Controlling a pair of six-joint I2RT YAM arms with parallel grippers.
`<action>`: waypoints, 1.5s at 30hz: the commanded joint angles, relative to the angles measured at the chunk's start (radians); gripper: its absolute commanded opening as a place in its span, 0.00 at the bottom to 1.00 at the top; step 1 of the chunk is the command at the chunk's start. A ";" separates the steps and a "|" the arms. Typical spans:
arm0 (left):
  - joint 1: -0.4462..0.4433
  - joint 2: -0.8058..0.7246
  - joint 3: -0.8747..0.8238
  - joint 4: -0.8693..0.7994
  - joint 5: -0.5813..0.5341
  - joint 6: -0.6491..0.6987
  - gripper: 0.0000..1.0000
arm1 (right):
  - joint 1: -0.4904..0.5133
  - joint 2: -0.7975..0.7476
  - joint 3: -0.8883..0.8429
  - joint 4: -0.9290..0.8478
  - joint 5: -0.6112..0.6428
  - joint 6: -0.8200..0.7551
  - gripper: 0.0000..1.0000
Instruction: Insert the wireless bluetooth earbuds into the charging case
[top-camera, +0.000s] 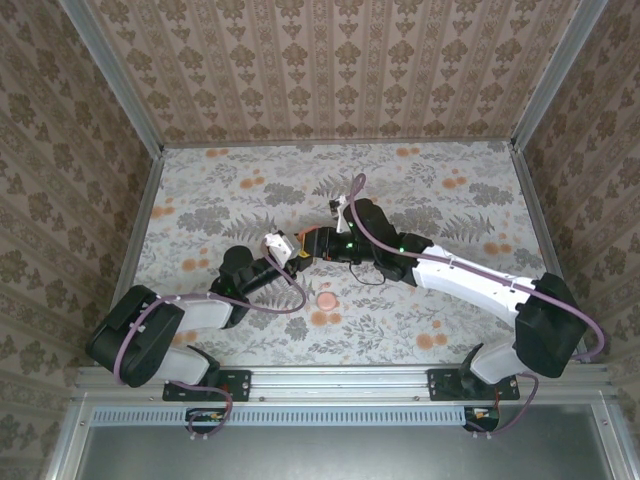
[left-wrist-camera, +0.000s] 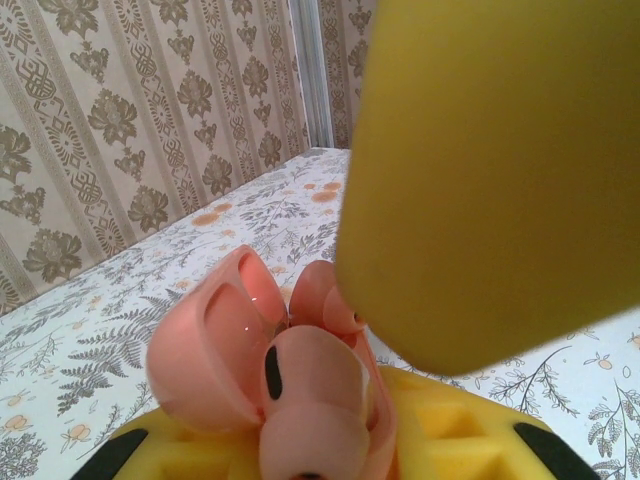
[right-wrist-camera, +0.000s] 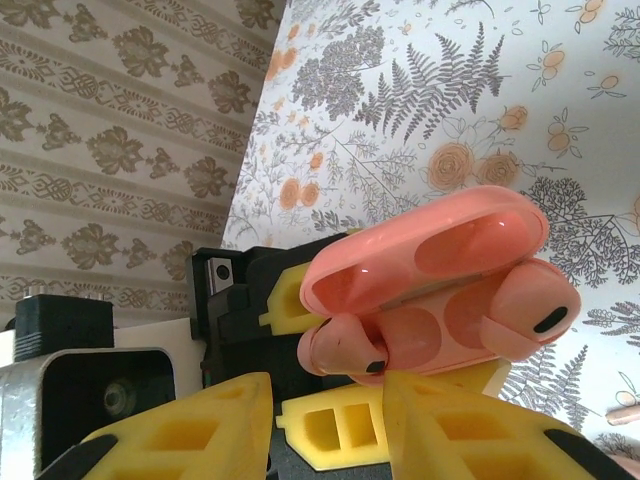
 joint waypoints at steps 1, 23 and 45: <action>-0.006 -0.023 -0.001 0.000 0.004 0.019 0.22 | 0.005 0.019 0.043 -0.024 -0.024 0.012 0.35; -0.006 -0.071 0.009 -0.071 0.004 0.035 0.22 | 0.006 0.044 0.071 -0.174 0.077 -0.051 0.33; -0.002 -0.066 0.026 -0.108 0.210 -0.102 0.21 | -0.107 -0.334 -0.232 0.056 0.034 -0.379 0.44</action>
